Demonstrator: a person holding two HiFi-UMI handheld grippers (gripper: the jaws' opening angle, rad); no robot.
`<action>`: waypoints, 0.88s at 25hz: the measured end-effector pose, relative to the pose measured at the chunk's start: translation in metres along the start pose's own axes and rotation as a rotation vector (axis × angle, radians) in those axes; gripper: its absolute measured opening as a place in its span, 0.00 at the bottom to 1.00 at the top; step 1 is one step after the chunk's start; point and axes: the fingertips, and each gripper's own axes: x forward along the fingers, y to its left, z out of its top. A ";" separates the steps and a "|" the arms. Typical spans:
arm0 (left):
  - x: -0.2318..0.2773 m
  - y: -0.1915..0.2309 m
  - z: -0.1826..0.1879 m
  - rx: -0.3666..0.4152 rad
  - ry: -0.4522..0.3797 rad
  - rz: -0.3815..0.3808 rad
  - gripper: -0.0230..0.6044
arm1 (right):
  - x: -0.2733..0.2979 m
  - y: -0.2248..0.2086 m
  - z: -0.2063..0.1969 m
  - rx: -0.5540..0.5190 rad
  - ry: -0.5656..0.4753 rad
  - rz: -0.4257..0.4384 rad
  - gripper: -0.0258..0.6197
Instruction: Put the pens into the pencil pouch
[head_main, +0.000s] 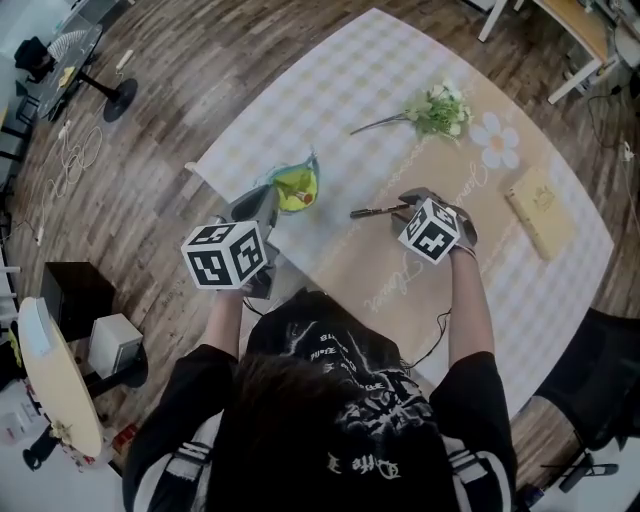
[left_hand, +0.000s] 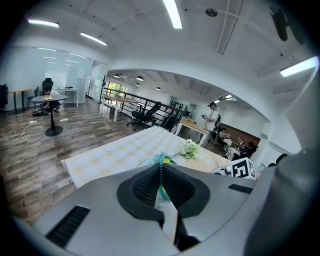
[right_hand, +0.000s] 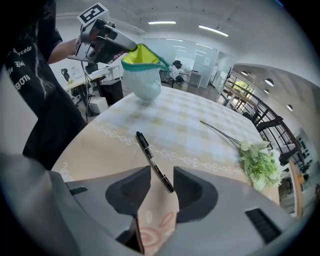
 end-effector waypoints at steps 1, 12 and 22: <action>0.001 0.002 0.002 -0.003 -0.001 -0.001 0.08 | 0.004 0.000 0.000 -0.012 0.011 0.018 0.28; 0.014 0.008 0.002 0.008 0.043 -0.025 0.08 | 0.027 -0.003 -0.016 0.002 0.082 0.174 0.25; 0.012 0.009 0.006 -0.020 0.027 -0.028 0.08 | 0.024 0.003 -0.014 -0.015 0.036 0.167 0.11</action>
